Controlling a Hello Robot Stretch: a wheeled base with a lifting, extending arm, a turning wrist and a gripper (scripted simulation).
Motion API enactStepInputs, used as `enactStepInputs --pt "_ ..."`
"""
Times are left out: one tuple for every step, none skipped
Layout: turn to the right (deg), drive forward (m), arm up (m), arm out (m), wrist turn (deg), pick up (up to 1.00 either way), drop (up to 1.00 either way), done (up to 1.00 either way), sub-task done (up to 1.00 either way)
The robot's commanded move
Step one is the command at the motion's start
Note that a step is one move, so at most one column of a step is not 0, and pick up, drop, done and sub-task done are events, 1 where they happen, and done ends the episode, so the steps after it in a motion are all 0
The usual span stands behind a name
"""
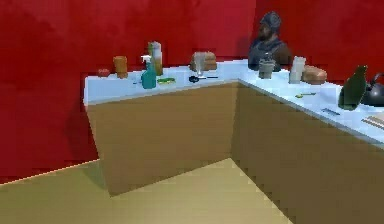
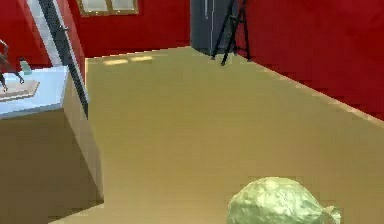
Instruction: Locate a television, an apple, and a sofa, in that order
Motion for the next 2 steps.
enactStepInputs --pt "45.0 0.0 0.0 0.0 0.0 0.0 0.0 0.0 0.0" --pt "15.0 0.0 0.0 0.0 0.0 0.0 0.0 0.0 0.0"
